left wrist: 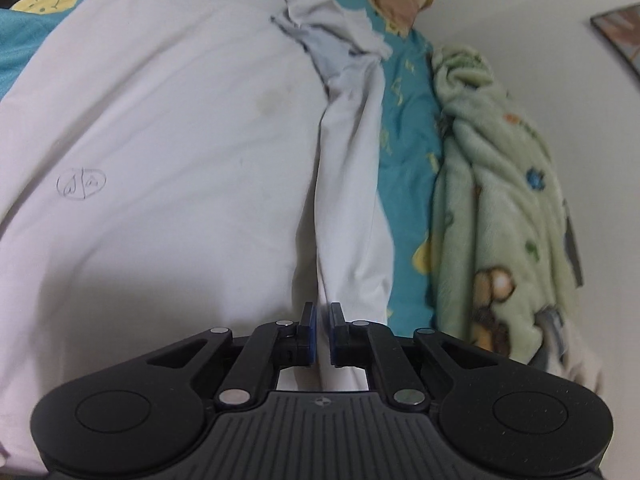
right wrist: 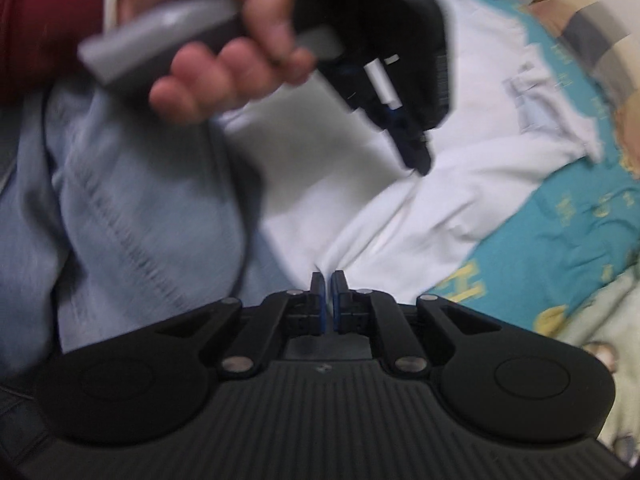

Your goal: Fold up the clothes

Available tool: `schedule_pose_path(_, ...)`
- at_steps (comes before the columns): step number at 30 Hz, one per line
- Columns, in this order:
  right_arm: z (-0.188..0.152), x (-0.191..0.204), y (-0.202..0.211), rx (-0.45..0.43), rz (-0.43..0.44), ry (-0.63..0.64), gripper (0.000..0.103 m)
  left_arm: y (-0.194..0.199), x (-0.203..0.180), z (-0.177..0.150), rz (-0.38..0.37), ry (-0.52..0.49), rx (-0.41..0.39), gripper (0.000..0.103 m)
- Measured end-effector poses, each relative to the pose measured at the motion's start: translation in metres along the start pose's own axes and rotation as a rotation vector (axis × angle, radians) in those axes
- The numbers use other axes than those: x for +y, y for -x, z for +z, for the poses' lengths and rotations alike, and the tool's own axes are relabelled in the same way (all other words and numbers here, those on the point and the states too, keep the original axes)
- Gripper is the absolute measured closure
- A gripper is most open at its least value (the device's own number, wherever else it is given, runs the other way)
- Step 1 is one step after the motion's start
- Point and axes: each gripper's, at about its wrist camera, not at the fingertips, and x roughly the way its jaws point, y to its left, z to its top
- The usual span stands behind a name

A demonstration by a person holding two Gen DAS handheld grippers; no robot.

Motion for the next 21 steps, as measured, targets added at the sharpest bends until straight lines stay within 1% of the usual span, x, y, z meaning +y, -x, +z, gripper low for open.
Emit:
schedule_pose_path(2,-0.003,0.003,-0.008,0.03,0.015,-0.004,0.095,-0.001,-0.005,-0.006,0.008,-0.023,0.019,0.097)
schedule_pose_path(4,-0.005,-0.001,-0.004,0.034,0.023,-0.031,0.094,0.006,-0.004,-0.006,-0.004,-0.012,-0.004,0.086)
schedule_pose_path(6,-0.007,-0.012,0.009,0.021,0.061,-0.085,0.092,0.017,-0.006,-0.005,-0.019,-0.012,-0.052,0.068)
schedule_pose_path(7,-0.008,-0.02,0.018,0.001,0.086,-0.121,0.089,0.019,-0.007,0.003,-0.025,-0.004,-0.071,0.064)
schedule_pose_path(8,-0.01,-0.028,0.027,-0.028,0.108,-0.16,0.075,0.021,-0.008,0.011,-0.031,0.004,-0.09,0.058)
schedule_pose_path(9,-0.011,-0.037,0.036,-0.058,0.129,-0.2,0.067,0.022,-0.009,0.018,-0.036,0.012,-0.11,0.054)
schedule_pose_path(10,-0.01,-0.047,0.041,-0.101,0.132,-0.248,0.051,0.024,-0.011,0.026,-0.042,0.02,-0.129,0.052)
schedule_pose_path(11,-0.01,-0.058,0.047,-0.145,0.135,-0.296,0.041,0.025,-0.012,0.034,-0.048,0.028,-0.148,0.047)
schedule_pose_path(12,-0.009,-0.068,0.052,-0.187,0.134,-0.343,0.039,0.027,-0.013,0.041,-0.054,0.036,-0.167,0.043)
schedule_pose_path(15,0.005,-0.099,0.041,-0.292,0.03,-0.472,0.039,0.031,-0.016,0.064,-0.071,0.06,-0.224,0.038)
schedule_pose_path(16,0.011,-0.108,0.033,-0.32,-0.016,-0.52,0.039,0.023,-0.014,0.076,-0.063,0.075,-0.229,0.037)
schedule_pose_path(19,0.028,-0.135,-0.005,-0.359,-0.101,-0.654,0.039,0.0,-0.008,0.111,-0.04,0.119,-0.244,0.036)
schedule_pose_path(21,0.032,-0.15,-0.035,-0.369,-0.114,-0.73,0.04,-0.016,-0.004,0.135,-0.024,0.148,-0.254,0.036)
